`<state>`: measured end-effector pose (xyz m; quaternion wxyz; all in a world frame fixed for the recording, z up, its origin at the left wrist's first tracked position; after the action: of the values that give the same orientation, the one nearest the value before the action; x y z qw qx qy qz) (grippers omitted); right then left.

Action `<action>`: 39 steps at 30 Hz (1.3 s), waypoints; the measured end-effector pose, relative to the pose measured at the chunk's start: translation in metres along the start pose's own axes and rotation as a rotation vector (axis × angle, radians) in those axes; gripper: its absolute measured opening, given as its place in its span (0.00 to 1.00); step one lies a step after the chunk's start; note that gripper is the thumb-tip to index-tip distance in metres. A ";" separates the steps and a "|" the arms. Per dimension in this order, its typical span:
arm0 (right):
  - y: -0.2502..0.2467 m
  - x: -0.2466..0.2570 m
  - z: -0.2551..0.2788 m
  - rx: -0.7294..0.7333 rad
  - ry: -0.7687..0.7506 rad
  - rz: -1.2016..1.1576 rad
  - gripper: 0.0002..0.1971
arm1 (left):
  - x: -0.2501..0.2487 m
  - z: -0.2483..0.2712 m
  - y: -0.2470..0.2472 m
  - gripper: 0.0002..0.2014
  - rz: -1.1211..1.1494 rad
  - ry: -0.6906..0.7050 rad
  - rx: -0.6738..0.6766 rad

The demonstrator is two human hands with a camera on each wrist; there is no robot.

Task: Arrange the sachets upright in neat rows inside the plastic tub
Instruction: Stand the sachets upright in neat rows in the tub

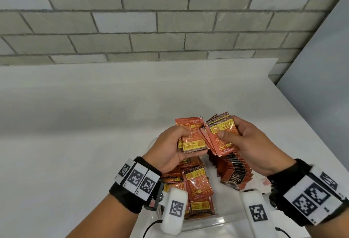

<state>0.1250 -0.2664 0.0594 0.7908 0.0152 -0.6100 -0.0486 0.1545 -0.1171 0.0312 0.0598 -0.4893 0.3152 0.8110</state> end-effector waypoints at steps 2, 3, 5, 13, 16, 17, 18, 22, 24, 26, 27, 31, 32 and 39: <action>0.001 -0.004 -0.001 -0.003 0.045 -0.098 0.15 | -0.003 -0.001 -0.003 0.09 -0.080 0.044 -0.008; 0.001 -0.006 -0.001 -0.005 0.062 -0.141 0.16 | -0.004 -0.001 -0.004 0.08 -0.127 0.071 -0.012; 0.002 -0.007 -0.001 -0.004 0.088 -0.210 0.15 | -0.008 -0.001 -0.006 0.08 -0.198 0.111 -0.024; 0.002 -0.012 -0.001 0.014 0.177 -0.336 0.20 | -0.018 0.000 -0.015 0.12 -0.342 0.168 -0.091; -0.002 -0.014 -0.002 -0.045 0.180 -0.402 0.16 | -0.020 0.000 -0.017 0.09 -0.358 0.179 -0.124; -0.002 -0.014 -0.001 -0.059 0.179 -0.418 0.16 | -0.019 0.000 -0.017 0.09 -0.353 0.179 -0.128; -0.001 -0.014 -0.001 -0.064 0.177 -0.416 0.17 | -0.019 -0.001 -0.016 0.09 -0.347 0.176 -0.123; 0.009 -0.015 0.001 -0.047 0.158 -0.291 0.15 | -0.013 -0.001 -0.007 0.11 -0.351 0.169 -0.091; 0.012 -0.014 0.002 -0.049 0.140 -0.240 0.16 | -0.011 -0.001 -0.004 0.12 -0.340 0.166 -0.080; 0.014 -0.011 0.003 -0.039 0.109 -0.203 0.20 | -0.011 0.002 -0.001 0.14 -0.330 0.159 -0.039; 0.015 -0.009 0.003 -0.035 0.097 -0.210 0.22 | -0.011 0.003 0.001 0.16 -0.326 0.145 -0.007; 0.023 0.000 0.003 -0.019 0.040 -0.322 0.24 | -0.009 0.009 0.009 0.21 -0.292 0.089 0.081; 0.028 0.002 0.004 0.003 0.024 -0.323 0.23 | -0.008 0.010 0.010 0.22 -0.275 0.071 0.085; 0.051 0.011 0.005 0.020 -0.139 0.437 0.23 | -0.005 0.008 0.020 0.19 -0.043 0.004 0.102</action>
<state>0.1255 -0.2164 0.0756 0.7384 -0.1126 -0.6523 0.1291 0.1431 -0.1273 0.0463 0.1013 -0.4940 0.3459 0.7913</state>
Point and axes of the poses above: each hand's wrist, its own z-axis away from the middle knuckle, its own y-axis out of the palm, x = y × z, the point moved 7 cm from there along -z, towards the middle knuckle, and after that the axes turned 10 degrees about -z, right-handed, at the moved point
